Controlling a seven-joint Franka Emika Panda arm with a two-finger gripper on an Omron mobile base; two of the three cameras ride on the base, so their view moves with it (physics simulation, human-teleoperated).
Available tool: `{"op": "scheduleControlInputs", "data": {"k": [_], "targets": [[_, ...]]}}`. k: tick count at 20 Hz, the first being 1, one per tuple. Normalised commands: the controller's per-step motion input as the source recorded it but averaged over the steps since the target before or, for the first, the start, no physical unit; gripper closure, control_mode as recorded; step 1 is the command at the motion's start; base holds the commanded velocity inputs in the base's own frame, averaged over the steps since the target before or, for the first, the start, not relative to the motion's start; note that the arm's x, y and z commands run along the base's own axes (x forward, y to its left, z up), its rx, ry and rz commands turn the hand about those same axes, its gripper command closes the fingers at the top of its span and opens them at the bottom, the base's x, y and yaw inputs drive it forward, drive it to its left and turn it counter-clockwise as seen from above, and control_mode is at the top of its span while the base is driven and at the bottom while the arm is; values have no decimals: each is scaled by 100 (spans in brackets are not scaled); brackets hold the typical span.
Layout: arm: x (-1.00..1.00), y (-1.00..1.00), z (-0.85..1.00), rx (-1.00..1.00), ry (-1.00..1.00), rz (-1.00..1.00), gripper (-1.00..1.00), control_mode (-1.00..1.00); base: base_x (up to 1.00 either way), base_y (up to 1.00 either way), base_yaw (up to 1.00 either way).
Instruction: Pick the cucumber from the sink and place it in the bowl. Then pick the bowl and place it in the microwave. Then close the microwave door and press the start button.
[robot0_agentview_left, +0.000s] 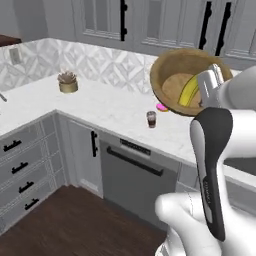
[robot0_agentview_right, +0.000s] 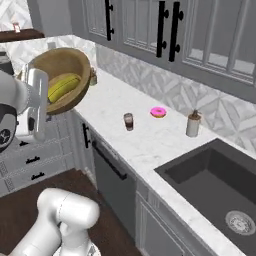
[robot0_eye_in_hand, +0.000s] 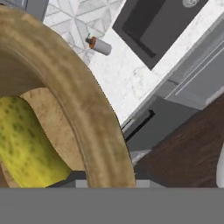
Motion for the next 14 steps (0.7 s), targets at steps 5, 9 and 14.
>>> {"op": "scheduleControlInputs", "data": {"k": [5,9,14], "targets": [[0,0,0,0,0,0,100,100,0,6,100],[0,0,0,0,0,0,100,100,0,0,100],[0,0,0,0,0,0,100,100,0,0,100]]}}
